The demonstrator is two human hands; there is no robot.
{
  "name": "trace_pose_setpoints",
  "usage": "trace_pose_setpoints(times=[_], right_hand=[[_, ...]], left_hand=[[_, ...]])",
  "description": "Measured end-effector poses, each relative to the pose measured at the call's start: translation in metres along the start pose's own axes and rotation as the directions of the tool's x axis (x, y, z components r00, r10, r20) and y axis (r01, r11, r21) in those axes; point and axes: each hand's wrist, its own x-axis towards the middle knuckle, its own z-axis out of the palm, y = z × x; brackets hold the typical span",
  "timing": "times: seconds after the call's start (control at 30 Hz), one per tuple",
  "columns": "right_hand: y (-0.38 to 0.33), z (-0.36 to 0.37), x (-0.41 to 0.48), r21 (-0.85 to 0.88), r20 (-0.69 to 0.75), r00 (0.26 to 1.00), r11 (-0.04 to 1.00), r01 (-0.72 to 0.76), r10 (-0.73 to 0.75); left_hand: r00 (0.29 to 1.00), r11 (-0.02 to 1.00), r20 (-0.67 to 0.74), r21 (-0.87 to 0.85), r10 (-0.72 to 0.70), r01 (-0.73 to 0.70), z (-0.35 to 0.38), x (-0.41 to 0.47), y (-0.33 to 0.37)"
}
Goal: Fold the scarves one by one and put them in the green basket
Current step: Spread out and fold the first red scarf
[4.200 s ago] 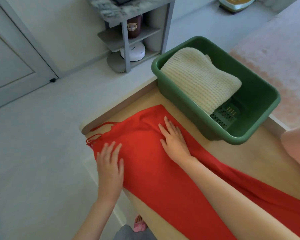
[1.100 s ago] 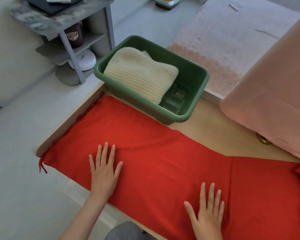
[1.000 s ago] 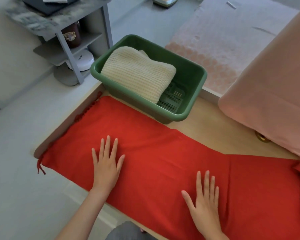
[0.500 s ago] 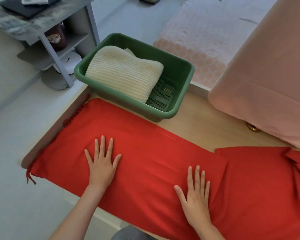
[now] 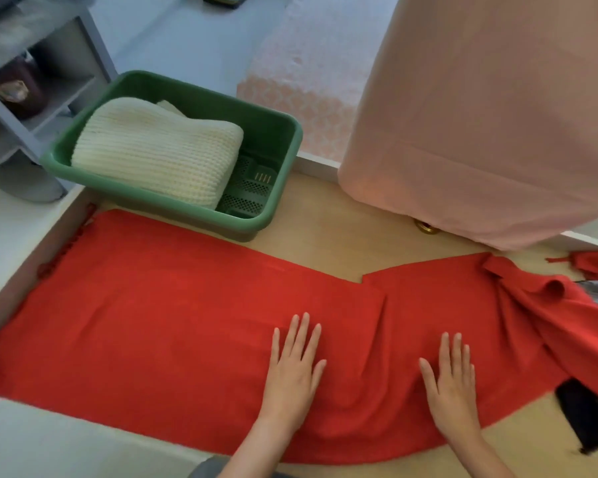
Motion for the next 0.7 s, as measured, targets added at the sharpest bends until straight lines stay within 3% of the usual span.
trace_pose_setpoints(times=[0.13, 0.27, 0.43, 0.7], right_hand=[[0.027, 0.008, 0.002, -0.046, 0.076, 0.994, 0.996, -0.071, 0.074], [0.045, 0.030, -0.038, -0.078, -0.056, 0.975, 0.973, -0.217, 0.213], [0.052, 0.040, -0.072, -0.033, -0.124, 0.957, 0.963, -0.268, 0.262], [0.038, -0.017, 0.011, 0.032, -0.146, 0.986, 0.996, 0.083, -0.077]], left_hand=[[0.999, 0.998, 0.044, 0.064, 0.002, -0.005, 0.015, 0.014, 0.014], [0.998, 0.993, 0.057, 0.111, 0.022, -0.028, 0.024, 0.013, 0.005], [0.998, 0.992, 0.058, 0.122, 0.020, -0.027, 0.023, 0.013, 0.007], [0.999, 0.997, 0.030, 0.082, 0.012, -0.014, 0.023, 0.022, 0.040]])
